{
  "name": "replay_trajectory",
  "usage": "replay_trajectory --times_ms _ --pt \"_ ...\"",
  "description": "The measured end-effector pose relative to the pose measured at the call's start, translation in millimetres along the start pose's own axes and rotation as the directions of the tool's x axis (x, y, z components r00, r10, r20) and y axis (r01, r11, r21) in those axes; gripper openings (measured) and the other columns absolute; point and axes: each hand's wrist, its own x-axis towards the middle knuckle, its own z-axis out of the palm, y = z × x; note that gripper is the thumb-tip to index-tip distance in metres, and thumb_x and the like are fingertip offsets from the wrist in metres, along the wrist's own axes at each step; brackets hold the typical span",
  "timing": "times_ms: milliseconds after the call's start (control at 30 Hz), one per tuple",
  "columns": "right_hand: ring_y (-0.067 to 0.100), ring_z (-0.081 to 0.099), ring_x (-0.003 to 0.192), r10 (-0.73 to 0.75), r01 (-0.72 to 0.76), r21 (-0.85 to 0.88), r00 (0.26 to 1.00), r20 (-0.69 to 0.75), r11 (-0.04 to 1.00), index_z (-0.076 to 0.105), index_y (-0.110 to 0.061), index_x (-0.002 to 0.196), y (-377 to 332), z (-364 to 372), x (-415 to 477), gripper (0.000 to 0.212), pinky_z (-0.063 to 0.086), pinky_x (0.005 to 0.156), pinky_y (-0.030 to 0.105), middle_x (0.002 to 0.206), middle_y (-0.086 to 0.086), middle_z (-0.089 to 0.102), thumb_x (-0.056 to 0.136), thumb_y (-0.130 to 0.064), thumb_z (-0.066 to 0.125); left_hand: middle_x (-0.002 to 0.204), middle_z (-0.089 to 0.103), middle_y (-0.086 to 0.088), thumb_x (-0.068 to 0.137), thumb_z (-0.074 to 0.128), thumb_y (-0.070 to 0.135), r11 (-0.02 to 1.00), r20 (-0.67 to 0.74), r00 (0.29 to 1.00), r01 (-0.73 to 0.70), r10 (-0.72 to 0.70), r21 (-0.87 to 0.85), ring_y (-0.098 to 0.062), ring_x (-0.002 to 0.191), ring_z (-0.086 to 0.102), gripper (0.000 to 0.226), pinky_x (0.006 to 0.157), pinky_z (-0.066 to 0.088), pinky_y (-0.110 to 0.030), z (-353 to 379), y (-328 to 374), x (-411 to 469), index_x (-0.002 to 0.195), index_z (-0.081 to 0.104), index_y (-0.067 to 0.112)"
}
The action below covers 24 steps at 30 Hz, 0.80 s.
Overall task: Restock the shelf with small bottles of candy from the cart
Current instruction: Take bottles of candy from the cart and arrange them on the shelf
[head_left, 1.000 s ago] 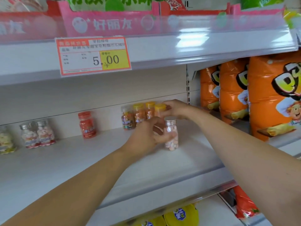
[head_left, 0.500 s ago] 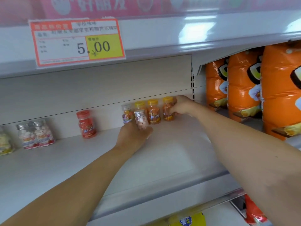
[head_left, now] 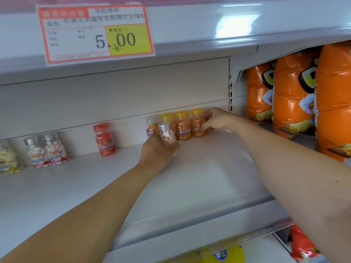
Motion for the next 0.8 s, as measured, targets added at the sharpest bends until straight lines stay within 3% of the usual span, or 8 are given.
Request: replay_trajectory --times_ms 167,300,367,433,533,600,667,800 --pt "0.027 0.057 0.097 0.052 -0.052 0.036 0.998 -0.018 0.998 0.047 0.008 0.126 0 1 -4 0.055 0.050 0.087 0.035 0.114 0.023 0.057 0.075 0.019 0.063 0.068 0.056 0.006 0.073 0.075 0.026 0.998 0.038 0.999 -0.023 0.021 0.065 -0.006 0.061 0.050 0.020 0.040 0.030 -0.011 -2 -3 1 0.079 0.062 0.013" --pt "0.028 0.062 0.103 0.082 -0.085 -0.010 0.986 -0.144 0.996 0.054 0.005 0.121 -22 -7 -26 0.037 0.052 0.091 0.035 0.110 0.022 0.058 0.084 0.007 0.059 0.085 0.060 0.005 0.068 0.082 0.033 0.997 0.104 0.994 -0.037 0.029 0.073 -0.007 0.072 0.052 0.037 0.051 0.032 -0.013 -7 -1 -1 0.095 0.063 0.015" --pt "0.025 0.065 0.088 0.011 -0.013 -0.006 0.977 -0.212 1.000 0.059 0.001 0.112 -41 -9 -46 0.026 0.057 0.083 0.036 0.098 0.018 0.063 0.087 -0.006 0.063 0.091 0.061 0.004 0.066 0.084 0.036 0.997 0.120 0.992 -0.043 0.035 0.063 -0.011 0.078 0.053 0.048 0.053 0.034 -0.015 -12 5 -5 0.103 0.062 0.016" --pt "0.020 0.062 0.068 -0.099 0.104 0.059 0.992 -0.074 0.993 0.059 -0.006 0.108 -62 0 -79 0.036 0.055 0.064 0.031 0.087 0.013 0.063 0.087 -0.034 0.066 0.091 0.062 0.001 0.064 0.085 0.035 0.997 0.116 0.992 -0.060 0.056 0.037 -0.013 0.079 0.055 0.052 0.051 0.034 -0.014 -21 14 -11 0.104 0.058 0.015" --pt "0.020 0.064 0.060 -0.167 0.183 -0.133 0.978 0.123 0.974 0.064 -0.014 0.099 -83 22 -119 0.061 0.053 0.061 0.034 0.084 0.013 0.069 0.070 -0.068 0.062 0.078 0.059 0.007 0.066 0.085 0.029 0.985 0.090 0.984 -0.159 0.152 0.068 -0.009 0.069 0.056 0.045 0.049 0.037 -0.012 -35 29 -28 0.094 0.052 0.017" --pt "0.019 0.064 0.054 -0.223 0.224 -0.235 0.974 0.032 0.946 0.066 -0.012 0.091 -91 27 -131 0.052 0.055 0.061 0.036 0.072 0.011 0.070 0.072 -0.060 0.067 0.073 0.050 0.012 0.066 0.085 0.030 0.972 0.047 0.979 -0.203 0.199 0.118 -0.004 0.064 0.051 0.051 0.048 0.036 -0.011 -45 36 -44 0.094 0.045 0.016" --pt "0.015 0.062 0.049 -0.272 0.255 -0.204 0.961 -0.055 0.945 0.067 -0.006 0.083 -98 24 -138 0.036 0.053 0.059 0.033 0.062 0.006 0.066 0.079 -0.042 0.072 0.076 0.053 0.009 0.066 0.086 0.029 0.988 0.040 0.987 -0.155 0.154 0.009 -0.009 0.064 0.055 0.052 0.047 0.042 -0.015 -57 37 -59 0.096 0.046 0.016" --pt "0.014 0.055 0.051 -0.273 0.274 -0.018 0.961 0.041 0.962 0.067 -0.011 0.084 -107 21 -154 0.016 0.041 0.058 0.029 0.064 0.009 0.065 0.078 -0.022 0.077 0.087 0.064 -0.007 0.079 0.075 0.020 0.925 0.303 0.949 0.041 0.081 -0.377 -0.011 0.062 0.060 0.027 0.058 0.054 -0.016 -94 30 -92 0.099 0.057 0.015"
